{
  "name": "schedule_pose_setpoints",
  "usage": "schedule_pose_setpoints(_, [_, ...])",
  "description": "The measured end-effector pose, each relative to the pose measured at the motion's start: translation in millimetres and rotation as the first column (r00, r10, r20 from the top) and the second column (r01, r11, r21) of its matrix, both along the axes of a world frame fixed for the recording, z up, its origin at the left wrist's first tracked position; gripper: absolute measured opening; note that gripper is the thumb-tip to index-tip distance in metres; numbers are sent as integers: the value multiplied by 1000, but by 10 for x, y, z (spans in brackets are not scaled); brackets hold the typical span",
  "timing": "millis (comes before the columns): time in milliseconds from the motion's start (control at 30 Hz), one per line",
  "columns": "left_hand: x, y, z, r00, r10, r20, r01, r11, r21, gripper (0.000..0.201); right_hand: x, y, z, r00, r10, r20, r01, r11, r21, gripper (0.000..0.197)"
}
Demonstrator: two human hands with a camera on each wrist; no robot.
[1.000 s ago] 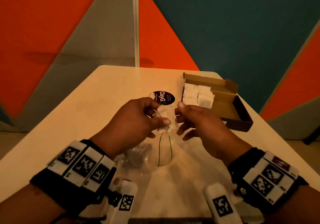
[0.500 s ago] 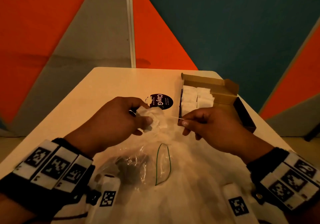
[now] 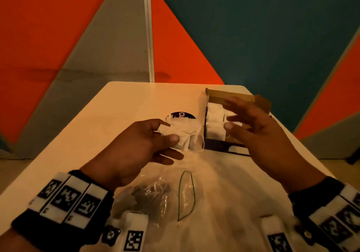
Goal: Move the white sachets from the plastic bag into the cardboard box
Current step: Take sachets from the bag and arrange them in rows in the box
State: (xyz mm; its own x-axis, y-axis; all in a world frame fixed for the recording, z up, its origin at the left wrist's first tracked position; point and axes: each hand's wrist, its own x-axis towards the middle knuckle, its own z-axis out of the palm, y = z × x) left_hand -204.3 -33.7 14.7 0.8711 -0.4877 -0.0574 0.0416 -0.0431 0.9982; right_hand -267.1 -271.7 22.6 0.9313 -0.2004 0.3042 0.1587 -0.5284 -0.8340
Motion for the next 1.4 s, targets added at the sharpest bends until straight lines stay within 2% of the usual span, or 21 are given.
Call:
schedule_pose_setpoints(100, [-43,-80,-23,1000,-16,-14,15,999,-42,18,-51,237,106,976,163,146,-176,981,77,38])
schedule_pose_setpoints(167, [-70,-125,-20,1000,-24,-20,23,998,-56,16,-45,363,111,951,283,124,-300,943,145,38])
schedule_pose_setpoints(233, [-102,-153,-5,999,-31,-13,30,997,-65,18,-20,451,74,938,335,88,-346,922,172,34])
schedule_pose_setpoints(500, [-189,-173,45,999,-31,18,31,999,-45,24,-42,493,-40,977,209,43,-213,965,153,26])
schedule_pose_setpoints(667, [-196,-102,111,993,-2,120,-9,996,91,18,-107,434,-20,981,190,48,-195,970,144,22])
schedule_pose_setpoints(733, [-195,-64,146,984,2,175,-28,989,147,22,-150,418,14,984,176,11,-176,982,61,18])
schedule_pose_setpoints(833, [-238,-33,203,972,3,236,-49,980,191,29,-212,460,18,987,138,-78,-149,976,-158,35])
schedule_pose_setpoints(900, [-276,-22,242,962,-19,273,-46,972,230,30,-215,511,10,990,93,-109,-113,974,-199,28])
schedule_pose_setpoints(1000, [-287,10,279,945,-87,317,-11,956,294,26,-190,508,9,994,38,-99,-50,991,-126,7])
schedule_pose_setpoints(1133, [-244,85,321,924,-218,314,84,917,389,35,-215,446,75,992,79,-99,-78,997,17,6])
schedule_pose_setpoints(1200, [-226,95,335,910,-252,329,97,901,422,25,-222,428,73,989,91,-118,-88,996,32,5])
schedule_pose_setpoints(1267, [-220,78,345,894,-253,369,76,898,432,12,-217,418,54,989,88,-123,-84,996,33,4])
schedule_pose_setpoints(1333, [-204,60,335,867,-258,427,29,880,473,19,-217,423,46,988,90,-127,-89,996,13,6])
schedule_pose_setpoints(1400, [-183,53,346,837,-264,479,-59,827,559,16,-229,404,43,985,109,-132,-111,994,-9,8])
